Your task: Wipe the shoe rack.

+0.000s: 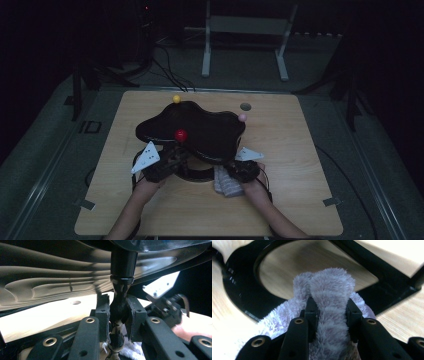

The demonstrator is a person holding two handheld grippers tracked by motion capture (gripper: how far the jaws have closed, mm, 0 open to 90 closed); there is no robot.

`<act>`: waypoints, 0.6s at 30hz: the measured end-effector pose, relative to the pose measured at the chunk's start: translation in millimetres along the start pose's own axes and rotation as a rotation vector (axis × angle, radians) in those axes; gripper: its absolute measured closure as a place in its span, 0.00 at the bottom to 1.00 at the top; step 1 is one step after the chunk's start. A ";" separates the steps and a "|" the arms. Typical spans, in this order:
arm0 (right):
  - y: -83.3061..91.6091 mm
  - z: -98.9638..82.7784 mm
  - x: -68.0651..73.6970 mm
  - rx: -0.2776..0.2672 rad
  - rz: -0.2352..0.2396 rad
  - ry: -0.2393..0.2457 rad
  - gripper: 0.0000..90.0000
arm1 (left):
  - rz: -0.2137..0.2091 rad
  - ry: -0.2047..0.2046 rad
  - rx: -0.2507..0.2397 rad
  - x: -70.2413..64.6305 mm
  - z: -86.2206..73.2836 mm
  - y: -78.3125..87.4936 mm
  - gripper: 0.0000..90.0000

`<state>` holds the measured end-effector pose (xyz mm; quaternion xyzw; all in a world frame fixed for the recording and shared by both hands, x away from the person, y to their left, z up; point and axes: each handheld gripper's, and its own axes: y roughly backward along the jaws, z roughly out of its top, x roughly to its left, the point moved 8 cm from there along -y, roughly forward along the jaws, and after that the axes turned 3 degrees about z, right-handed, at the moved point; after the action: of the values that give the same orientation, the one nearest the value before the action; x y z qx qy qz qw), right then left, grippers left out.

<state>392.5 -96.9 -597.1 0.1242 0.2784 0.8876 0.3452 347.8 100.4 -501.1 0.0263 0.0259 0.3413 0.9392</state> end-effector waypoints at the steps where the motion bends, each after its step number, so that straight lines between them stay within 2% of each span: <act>1: 0.0 0.2 0.2 0.002 0.000 -0.010 0.79 | 0.001 0.001 -0.001 0.0 -0.1 0.0 0.83; 3: -1.2 0.4 9.0 -0.001 -0.032 0.027 0.79 | 0.002 0.008 -0.001 0.6 -0.4 0.1 0.83; 5: -2.9 1.0 21.2 -0.001 0.009 0.026 0.79 | 0.003 0.011 -0.003 0.5 -0.3 0.0 0.83; 8: -9.1 4.1 49.5 0.004 0.080 0.051 0.79 | 0.005 0.014 -0.001 0.3 -0.4 0.0 0.83; 9: -11.5 6.8 59.7 -0.003 0.090 0.036 0.79 | 0.004 0.017 0.000 0.5 -0.5 0.2 0.83; 10: -14.5 10.2 65.4 -0.014 0.099 0.053 0.79 | 0.004 0.023 -0.002 0.7 -0.6 0.4 0.83; 12: -19.9 15.5 77.5 -0.012 0.117 0.036 0.79 | 0.002 0.023 -0.003 0.9 -0.6 0.4 0.83; 13: -22.7 17.6 82.5 -0.016 0.120 0.056 0.79 | 0.001 0.022 -0.004 1.0 -0.6 0.4 0.83; 14: -24.5 18.2 88.2 -0.010 0.147 0.075 0.78 | 0.000 0.024 -0.005 1.5 -0.4 0.4 0.83; 16: -25.3 18.9 90.0 0.001 0.141 0.080 0.78 | -0.004 0.023 -0.001 2.1 -0.5 0.8 0.83; 18: -23.8 17.5 86.0 -0.008 0.159 0.081 0.78 | -0.003 0.025 -0.001 2.1 -0.5 0.9 0.83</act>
<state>349.7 -16.7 -594.2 0.1084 0.2780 0.9177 0.2624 348.8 102.4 -501.6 0.0214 0.0377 0.3402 0.9394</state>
